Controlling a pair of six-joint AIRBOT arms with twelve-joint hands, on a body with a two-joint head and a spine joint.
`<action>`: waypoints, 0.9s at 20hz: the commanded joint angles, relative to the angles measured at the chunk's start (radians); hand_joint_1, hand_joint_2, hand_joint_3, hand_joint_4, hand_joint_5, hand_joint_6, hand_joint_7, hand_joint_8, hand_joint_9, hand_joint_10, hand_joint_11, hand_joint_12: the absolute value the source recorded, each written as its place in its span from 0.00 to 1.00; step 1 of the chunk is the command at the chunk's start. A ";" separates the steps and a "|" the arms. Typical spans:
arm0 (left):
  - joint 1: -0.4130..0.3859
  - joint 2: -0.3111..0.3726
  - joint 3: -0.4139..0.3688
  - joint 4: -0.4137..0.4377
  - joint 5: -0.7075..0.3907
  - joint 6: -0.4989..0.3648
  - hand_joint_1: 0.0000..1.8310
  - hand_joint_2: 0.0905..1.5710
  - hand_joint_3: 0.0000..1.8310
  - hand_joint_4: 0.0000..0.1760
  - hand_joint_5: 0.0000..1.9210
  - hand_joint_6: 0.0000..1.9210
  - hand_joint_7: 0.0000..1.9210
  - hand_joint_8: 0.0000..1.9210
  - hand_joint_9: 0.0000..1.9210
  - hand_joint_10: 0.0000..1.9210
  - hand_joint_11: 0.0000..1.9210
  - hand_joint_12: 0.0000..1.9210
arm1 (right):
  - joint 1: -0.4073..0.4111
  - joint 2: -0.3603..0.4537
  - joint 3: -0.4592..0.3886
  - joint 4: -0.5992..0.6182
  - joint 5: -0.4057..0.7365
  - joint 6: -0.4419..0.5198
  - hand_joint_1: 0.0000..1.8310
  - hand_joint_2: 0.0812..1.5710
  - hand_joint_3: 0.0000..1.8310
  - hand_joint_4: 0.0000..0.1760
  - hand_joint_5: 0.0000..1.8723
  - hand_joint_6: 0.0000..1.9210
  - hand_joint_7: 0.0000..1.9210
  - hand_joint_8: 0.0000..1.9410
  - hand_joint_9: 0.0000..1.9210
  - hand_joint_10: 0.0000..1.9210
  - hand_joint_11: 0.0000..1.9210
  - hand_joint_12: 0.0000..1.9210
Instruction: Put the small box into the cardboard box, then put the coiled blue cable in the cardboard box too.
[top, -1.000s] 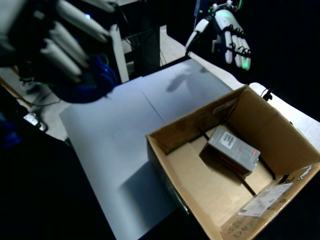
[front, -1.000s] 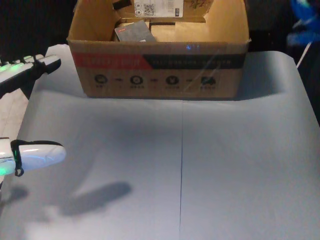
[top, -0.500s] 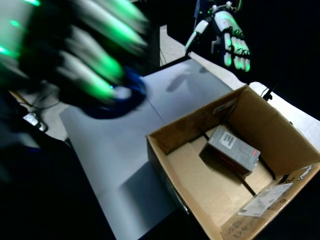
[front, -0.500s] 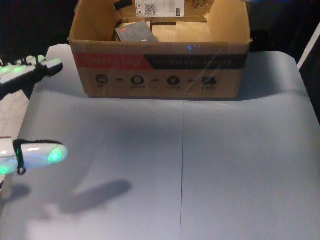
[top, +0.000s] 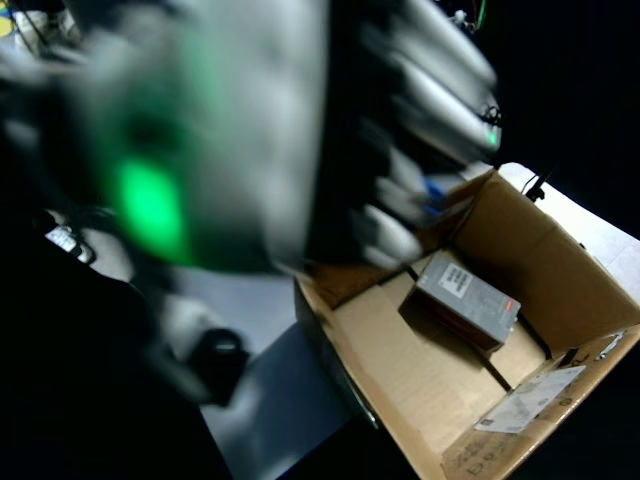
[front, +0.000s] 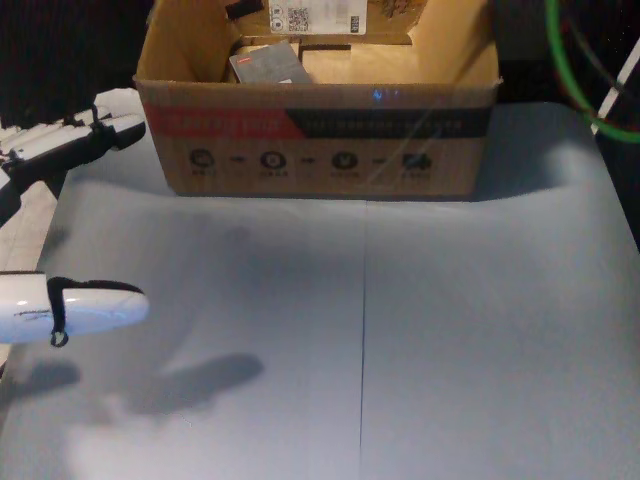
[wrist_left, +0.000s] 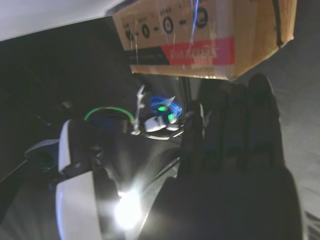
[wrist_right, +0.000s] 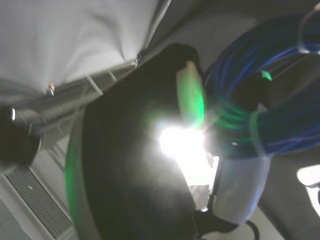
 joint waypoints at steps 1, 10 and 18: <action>-0.013 -0.006 0.008 -0.001 -0.123 -0.005 0.35 0.51 0.00 0.84 0.12 0.00 0.09 0.00 0.07 0.00 0.00 0.25 | 0.018 -0.001 0.008 0.028 0.117 0.008 0.77 0.75 0.00 0.00 0.80 1.00 0.90 1.00 0.93 1.00 0.90 1.00; -0.020 -0.008 0.010 0.003 -0.117 -0.009 0.26 0.54 0.00 0.70 0.08 0.00 0.10 0.00 0.08 0.00 0.00 0.21 | -0.003 -0.006 0.001 0.024 0.117 0.008 0.01 0.72 0.00 1.00 0.00 0.00 0.00 0.00 0.00 0.00 0.00 0.00; -0.020 0.007 0.008 -0.017 -0.150 -0.009 0.26 0.55 0.00 0.68 0.06 0.00 0.08 0.00 0.07 0.00 0.00 0.21 | -0.059 0.121 -0.119 -0.001 0.170 0.008 0.09 0.69 0.00 1.00 0.03 0.01 0.00 0.00 0.00 0.00 0.00 0.00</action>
